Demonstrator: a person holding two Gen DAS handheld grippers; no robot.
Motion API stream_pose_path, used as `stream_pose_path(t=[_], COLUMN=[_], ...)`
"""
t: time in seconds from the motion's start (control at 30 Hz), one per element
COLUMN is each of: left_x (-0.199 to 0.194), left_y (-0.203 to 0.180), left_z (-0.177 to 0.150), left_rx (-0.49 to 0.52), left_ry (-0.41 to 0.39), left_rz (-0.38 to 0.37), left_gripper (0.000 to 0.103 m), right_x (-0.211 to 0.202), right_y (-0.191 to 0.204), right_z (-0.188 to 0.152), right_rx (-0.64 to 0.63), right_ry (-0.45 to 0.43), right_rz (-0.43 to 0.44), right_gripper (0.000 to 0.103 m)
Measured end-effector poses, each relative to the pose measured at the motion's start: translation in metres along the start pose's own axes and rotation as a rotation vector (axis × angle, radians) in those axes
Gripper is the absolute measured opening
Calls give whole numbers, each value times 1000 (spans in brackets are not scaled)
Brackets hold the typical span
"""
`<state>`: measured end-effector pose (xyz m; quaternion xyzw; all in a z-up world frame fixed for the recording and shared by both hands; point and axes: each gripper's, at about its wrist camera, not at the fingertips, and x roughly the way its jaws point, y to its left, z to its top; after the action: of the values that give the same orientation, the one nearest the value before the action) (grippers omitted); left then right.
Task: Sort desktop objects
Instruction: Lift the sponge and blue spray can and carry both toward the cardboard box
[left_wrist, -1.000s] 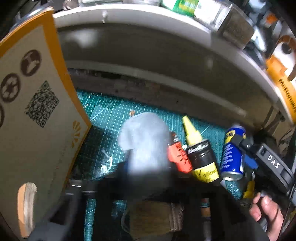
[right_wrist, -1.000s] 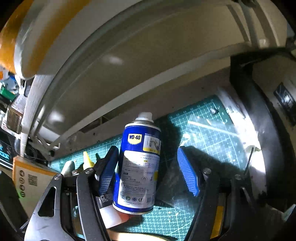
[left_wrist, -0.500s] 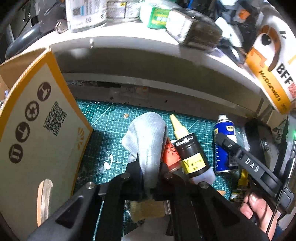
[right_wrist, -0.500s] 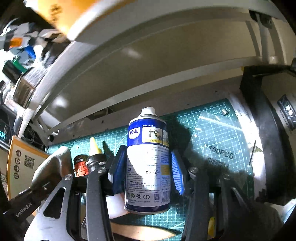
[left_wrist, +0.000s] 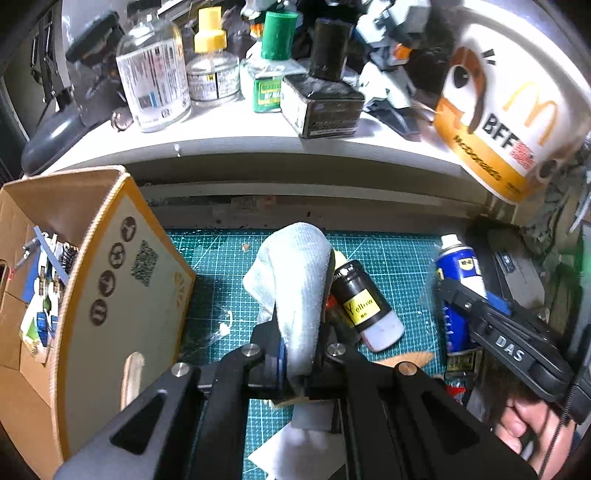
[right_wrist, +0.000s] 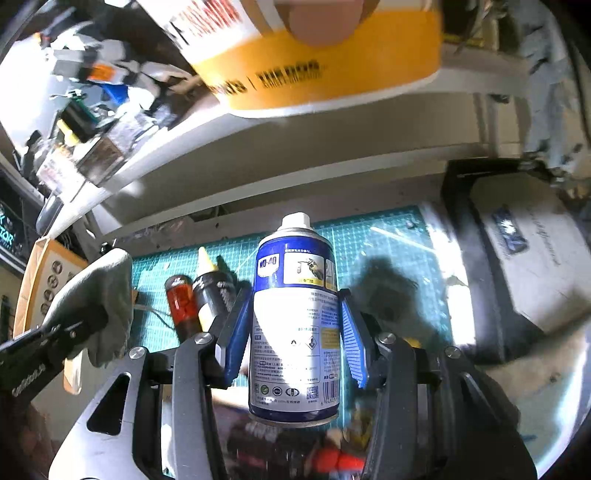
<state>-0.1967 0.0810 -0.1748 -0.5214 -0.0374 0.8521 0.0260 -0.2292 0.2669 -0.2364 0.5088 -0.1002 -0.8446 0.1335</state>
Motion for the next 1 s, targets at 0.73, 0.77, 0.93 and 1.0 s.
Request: stream_pose_path(t=[0.73,0.77,0.93,1.0], left_x=[-152,-159,-195,-209], left_y=[27,30,49,55], left_z=[-60,-64,-80,-86], left_rx=[88,91,112,111], left_ry=[-205,-210,-249,-261], left_rz=[-102,-101,-74,-59], left_gripper=[6,6,6,6], right_x=[-206,-217,-254,-267], right_y=[63,68,88,95], right_z=[-93,-99,-116,-121], right_rx=[-117,-118,-138,-150], right_ry=[-191,-202,-239,-255], right_rz=[-176,-183,-189,-185], right_gripper=[43,43,43,43])
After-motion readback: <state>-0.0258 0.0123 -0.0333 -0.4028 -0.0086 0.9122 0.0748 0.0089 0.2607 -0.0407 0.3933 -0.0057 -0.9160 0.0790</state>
